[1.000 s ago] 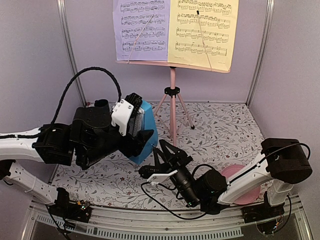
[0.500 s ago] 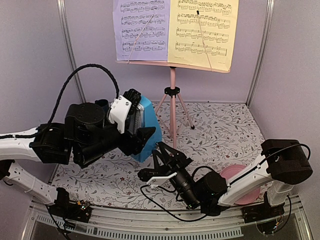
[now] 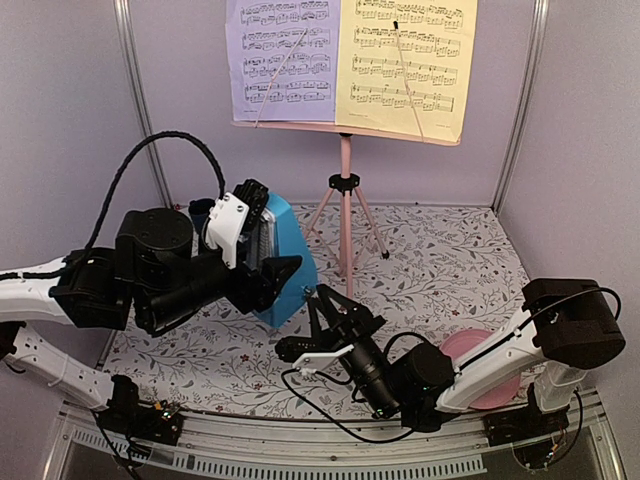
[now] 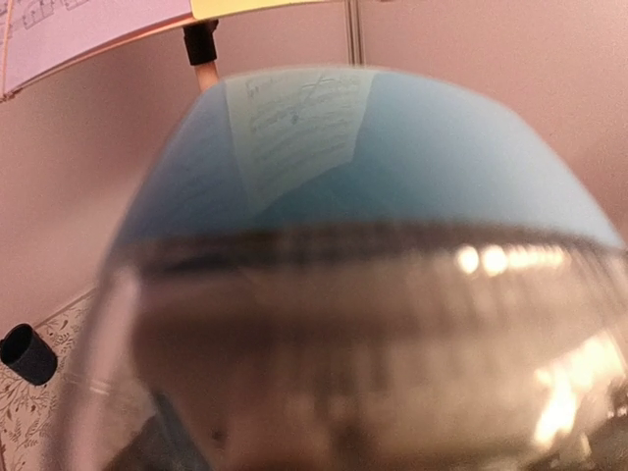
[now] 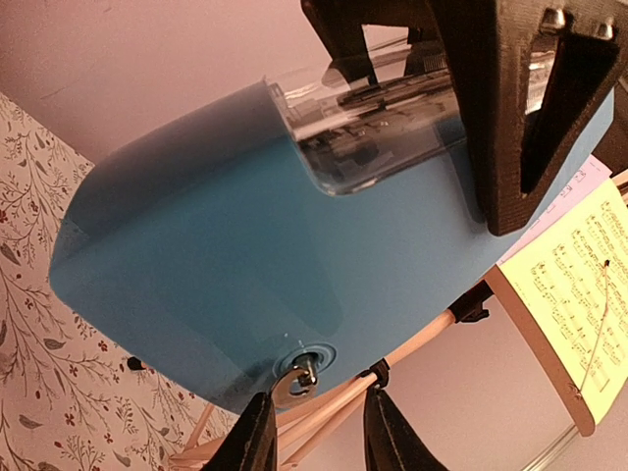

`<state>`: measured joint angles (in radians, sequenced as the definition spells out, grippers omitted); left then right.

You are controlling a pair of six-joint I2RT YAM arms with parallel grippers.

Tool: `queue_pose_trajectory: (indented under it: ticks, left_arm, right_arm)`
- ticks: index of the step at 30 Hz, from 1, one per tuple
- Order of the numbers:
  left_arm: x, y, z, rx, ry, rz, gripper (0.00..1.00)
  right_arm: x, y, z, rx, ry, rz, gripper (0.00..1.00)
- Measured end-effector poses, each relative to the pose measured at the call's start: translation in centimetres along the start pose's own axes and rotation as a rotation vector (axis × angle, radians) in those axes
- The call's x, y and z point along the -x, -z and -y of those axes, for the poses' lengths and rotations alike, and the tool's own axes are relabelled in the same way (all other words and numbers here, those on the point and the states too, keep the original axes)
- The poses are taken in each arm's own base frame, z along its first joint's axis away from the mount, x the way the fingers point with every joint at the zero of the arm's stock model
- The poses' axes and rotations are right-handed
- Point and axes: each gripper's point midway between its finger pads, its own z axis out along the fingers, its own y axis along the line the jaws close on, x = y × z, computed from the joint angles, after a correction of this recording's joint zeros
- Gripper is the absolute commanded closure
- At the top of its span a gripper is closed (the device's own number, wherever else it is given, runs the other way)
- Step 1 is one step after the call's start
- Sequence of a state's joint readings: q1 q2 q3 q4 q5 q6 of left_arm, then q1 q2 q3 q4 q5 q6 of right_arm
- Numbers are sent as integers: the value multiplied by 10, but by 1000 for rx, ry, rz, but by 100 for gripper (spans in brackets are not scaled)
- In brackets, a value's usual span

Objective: Set up the instrument practice props

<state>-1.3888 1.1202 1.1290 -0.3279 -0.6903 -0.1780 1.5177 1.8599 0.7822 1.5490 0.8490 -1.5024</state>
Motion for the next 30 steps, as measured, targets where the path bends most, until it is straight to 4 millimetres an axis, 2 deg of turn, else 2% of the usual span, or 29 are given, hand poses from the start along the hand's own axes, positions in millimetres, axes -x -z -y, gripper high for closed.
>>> queue_pose_trajectory:
  ticks: [9,14,30]
  left_arm:
    - [-1,1,0,-2,9,-1,70]
    - [-6,0,0,-1,2,-10,70]
    - [-2,4,3,-34,13,-1,70]
  right_arm:
    - [0,0,0,0,8,-2,76]
    - [0,0,0,0,8,1,65]
    - [7,1,-2,3,12,22,66]
